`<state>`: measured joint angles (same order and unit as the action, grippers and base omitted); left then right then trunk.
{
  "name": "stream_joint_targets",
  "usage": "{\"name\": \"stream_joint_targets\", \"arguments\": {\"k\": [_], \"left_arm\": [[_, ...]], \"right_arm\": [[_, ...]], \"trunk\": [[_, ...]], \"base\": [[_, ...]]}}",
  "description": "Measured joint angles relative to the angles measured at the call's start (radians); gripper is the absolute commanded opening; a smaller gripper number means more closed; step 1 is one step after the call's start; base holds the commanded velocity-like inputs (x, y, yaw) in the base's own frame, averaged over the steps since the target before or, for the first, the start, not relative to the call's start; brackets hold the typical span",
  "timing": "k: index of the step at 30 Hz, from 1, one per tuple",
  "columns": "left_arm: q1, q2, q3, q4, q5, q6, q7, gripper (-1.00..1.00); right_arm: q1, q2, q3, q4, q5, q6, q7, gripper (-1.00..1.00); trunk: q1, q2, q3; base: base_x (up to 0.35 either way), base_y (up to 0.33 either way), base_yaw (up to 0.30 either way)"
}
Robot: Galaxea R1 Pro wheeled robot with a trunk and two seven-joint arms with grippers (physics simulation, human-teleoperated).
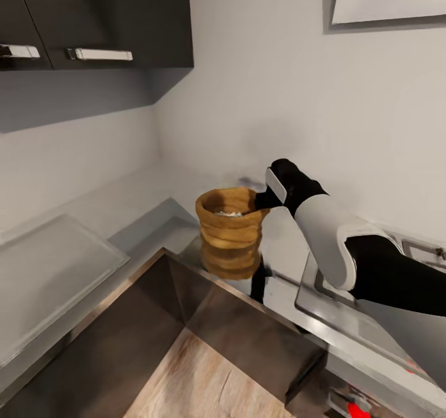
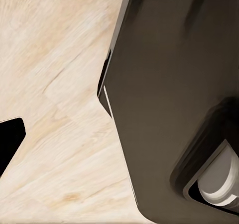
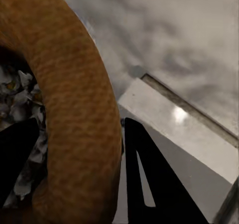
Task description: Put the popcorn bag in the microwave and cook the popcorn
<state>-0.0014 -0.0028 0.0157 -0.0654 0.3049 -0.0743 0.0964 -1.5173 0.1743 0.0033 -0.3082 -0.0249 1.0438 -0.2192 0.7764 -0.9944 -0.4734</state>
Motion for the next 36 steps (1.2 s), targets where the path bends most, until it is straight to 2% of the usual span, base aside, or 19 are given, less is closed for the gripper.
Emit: {"name": "stream_joint_targets", "arguments": {"k": [1,11,34,36], "left_arm": [[0.000,0.000,0.000,0.000,0.000,0.000,0.000,1.00],[0.000,0.000,0.000,0.000,0.000,0.000,0.000,1.00],[0.000,0.000,0.000,0.000,0.000,-0.001,0.001,1.00],[0.000,-0.001,0.001,0.000,0.000,-0.001,0.001,1.00]], "right_arm": [[0.001,0.000,-0.001,-0.011,-0.009,0.000,0.001,-1.00],[0.001,0.000,-0.002,-0.248,-0.008,0.000,0.001,-1.00],[0.001,0.000,-0.002,-0.259,-0.003,0.000,-0.002,-1.00],[0.001,-0.019,-0.001,-0.259,0.002,0.000,-0.002,-1.00]], "trunk": [[0.000,0.000,0.000],[0.000,0.000,0.000],[0.000,0.000,0.000],[0.000,0.000,0.000]], "base": [[-0.345,0.000,0.000],[-0.345,0.000,0.000],[-0.345,0.000,0.000],[-0.345,0.000,0.000]]}}
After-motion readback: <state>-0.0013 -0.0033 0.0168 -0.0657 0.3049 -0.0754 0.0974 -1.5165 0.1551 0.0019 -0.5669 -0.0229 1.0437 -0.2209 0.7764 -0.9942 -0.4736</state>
